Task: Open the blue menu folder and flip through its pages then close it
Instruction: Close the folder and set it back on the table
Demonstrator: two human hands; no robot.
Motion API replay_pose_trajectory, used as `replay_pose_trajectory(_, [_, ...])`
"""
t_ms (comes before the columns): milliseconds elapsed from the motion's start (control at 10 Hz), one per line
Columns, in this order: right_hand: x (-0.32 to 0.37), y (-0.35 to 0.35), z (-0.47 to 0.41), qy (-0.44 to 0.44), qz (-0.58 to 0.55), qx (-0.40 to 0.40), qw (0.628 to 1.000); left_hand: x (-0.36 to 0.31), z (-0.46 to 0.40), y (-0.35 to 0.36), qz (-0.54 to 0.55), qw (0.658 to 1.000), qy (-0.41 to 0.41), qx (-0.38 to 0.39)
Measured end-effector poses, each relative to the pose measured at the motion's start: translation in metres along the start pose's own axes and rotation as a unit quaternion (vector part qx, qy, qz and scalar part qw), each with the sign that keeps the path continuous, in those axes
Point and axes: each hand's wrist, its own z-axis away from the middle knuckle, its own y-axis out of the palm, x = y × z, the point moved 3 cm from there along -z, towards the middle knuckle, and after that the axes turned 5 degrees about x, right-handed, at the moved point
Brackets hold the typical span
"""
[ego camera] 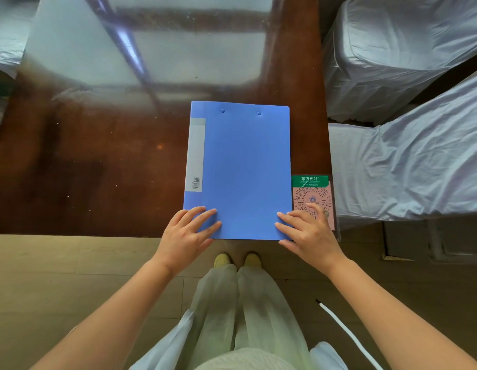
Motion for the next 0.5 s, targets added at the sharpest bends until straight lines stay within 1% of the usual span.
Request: replay_pose_trajectory(500, [0.0016, 0.0006, 0.0007, 0.003, -0.002, 0.007, 1.0, 0.0011, 0.0037, 0.0028, -0.007, 1.0, 0.004, 0.008])
